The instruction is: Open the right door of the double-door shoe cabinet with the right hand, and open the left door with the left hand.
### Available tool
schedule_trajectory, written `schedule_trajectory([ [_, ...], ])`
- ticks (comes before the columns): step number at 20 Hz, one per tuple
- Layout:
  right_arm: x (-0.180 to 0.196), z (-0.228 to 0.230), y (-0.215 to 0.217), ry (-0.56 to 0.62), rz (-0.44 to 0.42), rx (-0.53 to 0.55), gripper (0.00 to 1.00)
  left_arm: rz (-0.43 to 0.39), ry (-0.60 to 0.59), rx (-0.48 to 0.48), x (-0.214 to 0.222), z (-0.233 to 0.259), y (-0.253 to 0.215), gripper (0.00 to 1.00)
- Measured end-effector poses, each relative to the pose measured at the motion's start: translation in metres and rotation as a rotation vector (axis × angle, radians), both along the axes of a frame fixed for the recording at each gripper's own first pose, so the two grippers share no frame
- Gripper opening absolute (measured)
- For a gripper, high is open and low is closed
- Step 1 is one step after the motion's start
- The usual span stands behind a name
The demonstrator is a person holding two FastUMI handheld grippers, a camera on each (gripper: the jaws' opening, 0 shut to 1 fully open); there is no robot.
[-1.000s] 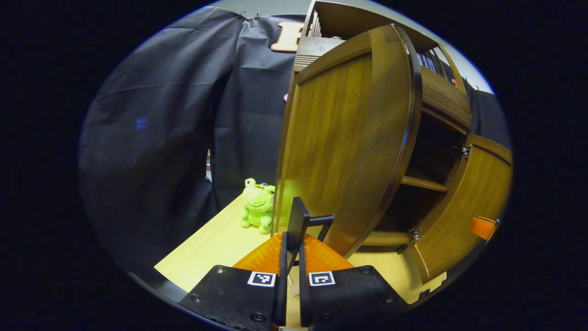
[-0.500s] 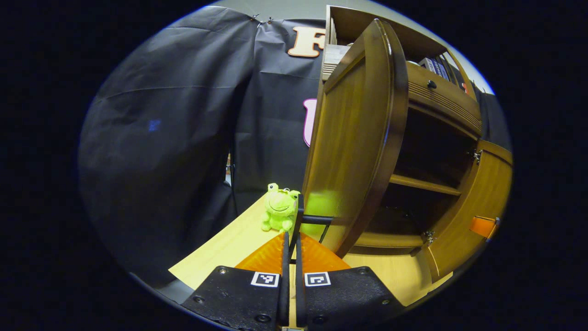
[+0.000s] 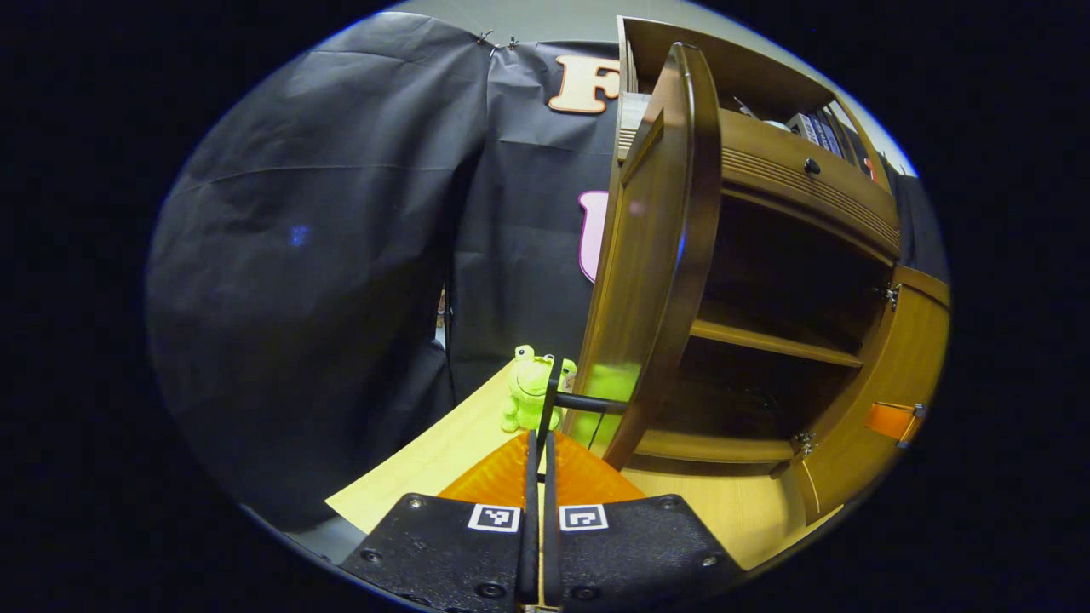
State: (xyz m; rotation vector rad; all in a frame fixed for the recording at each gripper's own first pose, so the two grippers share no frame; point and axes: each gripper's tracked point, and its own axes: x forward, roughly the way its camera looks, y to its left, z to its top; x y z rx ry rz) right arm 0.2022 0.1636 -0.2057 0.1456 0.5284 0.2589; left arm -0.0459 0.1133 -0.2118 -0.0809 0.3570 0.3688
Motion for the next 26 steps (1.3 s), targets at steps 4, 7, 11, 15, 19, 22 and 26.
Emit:
schedule_trajectory([
  [4,0.002,-0.001,0.005,0.003,0.017,0.008,0.16,0.075,-0.010,-0.006,0.000,0.001,0.009,0.01],
  [7,0.004,-0.002,0.010,0.001,0.032,0.012,0.16,0.136,-0.012,-0.018,-0.007,0.003,0.012,0.01],
  [11,0.002,0.001,0.012,-0.004,0.046,0.012,0.16,0.134,-0.025,-0.061,-0.007,0.002,0.005,0.01],
  [15,0.001,0.005,0.007,-0.013,0.037,0.007,0.16,0.047,-0.039,-0.085,0.000,0.004,-0.022,0.01],
  [19,-0.004,0.010,-0.010,-0.025,0.007,-0.012,0.16,-0.024,-0.084,-0.101,0.016,0.019,-0.053,0.04],
  [22,-0.007,0.022,-0.023,-0.047,-0.029,-0.020,0.15,-0.103,-0.077,-0.092,0.032,0.026,-0.081,0.04],
  [26,-0.002,0.061,-0.038,-0.128,-0.082,-0.011,0.16,-0.217,-0.113,-0.062,0.057,0.058,-0.124,0.01],
])
